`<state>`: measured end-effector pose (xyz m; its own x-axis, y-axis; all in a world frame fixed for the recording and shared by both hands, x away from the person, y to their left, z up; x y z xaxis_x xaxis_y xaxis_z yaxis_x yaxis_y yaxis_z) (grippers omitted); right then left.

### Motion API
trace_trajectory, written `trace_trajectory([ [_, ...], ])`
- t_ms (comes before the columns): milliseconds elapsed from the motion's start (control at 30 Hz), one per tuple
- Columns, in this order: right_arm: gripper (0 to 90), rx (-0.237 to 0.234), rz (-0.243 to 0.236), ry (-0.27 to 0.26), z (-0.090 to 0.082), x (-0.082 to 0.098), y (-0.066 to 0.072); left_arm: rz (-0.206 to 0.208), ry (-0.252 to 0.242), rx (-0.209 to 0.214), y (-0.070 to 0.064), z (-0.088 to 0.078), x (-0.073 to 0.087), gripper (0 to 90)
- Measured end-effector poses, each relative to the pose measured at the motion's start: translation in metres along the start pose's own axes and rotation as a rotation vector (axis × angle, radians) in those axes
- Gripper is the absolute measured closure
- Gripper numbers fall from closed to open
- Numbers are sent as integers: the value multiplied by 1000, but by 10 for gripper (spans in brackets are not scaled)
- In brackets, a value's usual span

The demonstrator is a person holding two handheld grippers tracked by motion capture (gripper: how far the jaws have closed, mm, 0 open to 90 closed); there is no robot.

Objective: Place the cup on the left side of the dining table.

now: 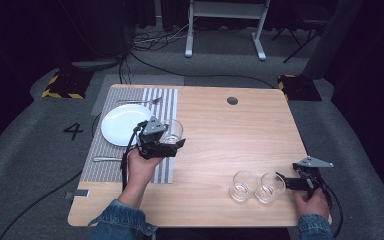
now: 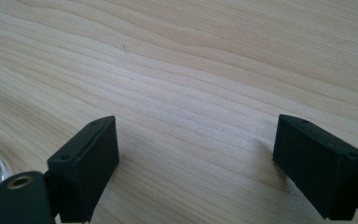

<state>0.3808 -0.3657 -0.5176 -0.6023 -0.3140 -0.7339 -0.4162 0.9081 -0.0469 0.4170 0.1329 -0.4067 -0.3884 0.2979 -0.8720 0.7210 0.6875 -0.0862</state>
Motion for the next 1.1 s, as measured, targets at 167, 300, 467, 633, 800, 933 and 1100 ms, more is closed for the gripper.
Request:
trace_trajectory([
  [167,145,0,0,0,0,0,0,-43,0,-60,24,2,9,200],
  [300,145,0,0,0,0,0,0,-67,8,-104,40,3,15,199],
  [467,145,0,0,0,0,0,0,-116,30,-117,57,6,25,199],
  [633,145,0,0,0,0,0,0,-148,74,-98,66,10,33,199],
  [800,145,0,0,0,0,0,0,-157,135,-88,72,19,41,199],
  [933,145,0,0,0,0,0,0,-155,176,-78,72,24,44,198],
  [1100,145,0,0,0,0,0,0,-153,201,-78,73,29,47,198],
])
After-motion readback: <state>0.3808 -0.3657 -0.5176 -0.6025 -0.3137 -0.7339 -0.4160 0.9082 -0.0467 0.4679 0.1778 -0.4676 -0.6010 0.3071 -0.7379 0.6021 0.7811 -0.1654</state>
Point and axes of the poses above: each handheld gripper's, and its own axes: z roughly forward along the jaws, x roughly out of its underside, y roughly to its left, the point moved 2 cm from there along z, roughly forward along the jaws, and after that the axes turned 4 degrees about x, right-handed, at the moved point
